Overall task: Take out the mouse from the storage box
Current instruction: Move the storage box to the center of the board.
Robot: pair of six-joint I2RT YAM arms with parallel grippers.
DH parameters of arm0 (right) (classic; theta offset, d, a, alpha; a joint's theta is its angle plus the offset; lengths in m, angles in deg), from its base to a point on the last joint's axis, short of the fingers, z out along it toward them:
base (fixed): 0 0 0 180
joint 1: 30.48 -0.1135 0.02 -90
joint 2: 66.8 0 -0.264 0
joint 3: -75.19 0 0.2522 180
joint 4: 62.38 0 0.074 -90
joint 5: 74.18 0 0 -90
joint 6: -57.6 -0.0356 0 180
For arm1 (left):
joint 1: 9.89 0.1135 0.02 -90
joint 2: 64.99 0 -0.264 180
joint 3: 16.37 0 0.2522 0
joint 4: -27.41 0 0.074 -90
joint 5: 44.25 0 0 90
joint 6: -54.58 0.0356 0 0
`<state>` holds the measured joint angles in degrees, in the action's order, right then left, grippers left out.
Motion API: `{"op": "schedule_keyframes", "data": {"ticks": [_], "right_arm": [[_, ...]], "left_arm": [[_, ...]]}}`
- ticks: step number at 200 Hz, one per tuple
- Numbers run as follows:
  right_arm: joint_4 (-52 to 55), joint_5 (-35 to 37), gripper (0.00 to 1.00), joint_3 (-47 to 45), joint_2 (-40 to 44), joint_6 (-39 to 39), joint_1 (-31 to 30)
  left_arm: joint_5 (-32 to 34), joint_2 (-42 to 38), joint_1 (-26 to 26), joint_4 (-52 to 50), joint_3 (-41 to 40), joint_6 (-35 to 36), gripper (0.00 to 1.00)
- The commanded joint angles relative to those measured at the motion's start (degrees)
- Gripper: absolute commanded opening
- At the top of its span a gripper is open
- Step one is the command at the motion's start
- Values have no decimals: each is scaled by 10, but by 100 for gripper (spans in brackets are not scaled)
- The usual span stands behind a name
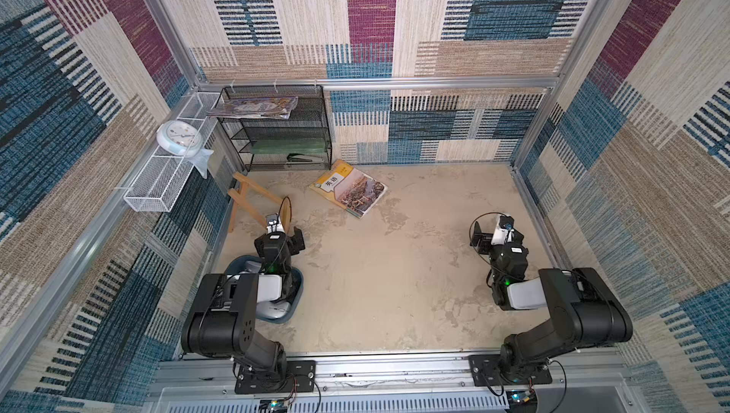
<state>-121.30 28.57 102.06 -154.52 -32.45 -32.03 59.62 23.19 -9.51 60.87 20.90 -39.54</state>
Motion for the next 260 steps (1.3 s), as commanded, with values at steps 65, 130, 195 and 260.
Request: {"op": "schedule_keyframes", "data": {"ticks": [65,130,195,260], "right_arm": [[0,-3,99,3,1,-5,0],[-2,-3,99,1,2,-4,0],[74,-15,99,0,96,24,-15],[343,4,99,94,282,-110,-44]], "left_arm": [[-13,-5,1,-4,1,-3,99],[-29,-5,8,-7,2,-5,99],[-69,-105,1,-6,-47,16,99],[86,-401,-81,-234,-52,-101,99]]}}
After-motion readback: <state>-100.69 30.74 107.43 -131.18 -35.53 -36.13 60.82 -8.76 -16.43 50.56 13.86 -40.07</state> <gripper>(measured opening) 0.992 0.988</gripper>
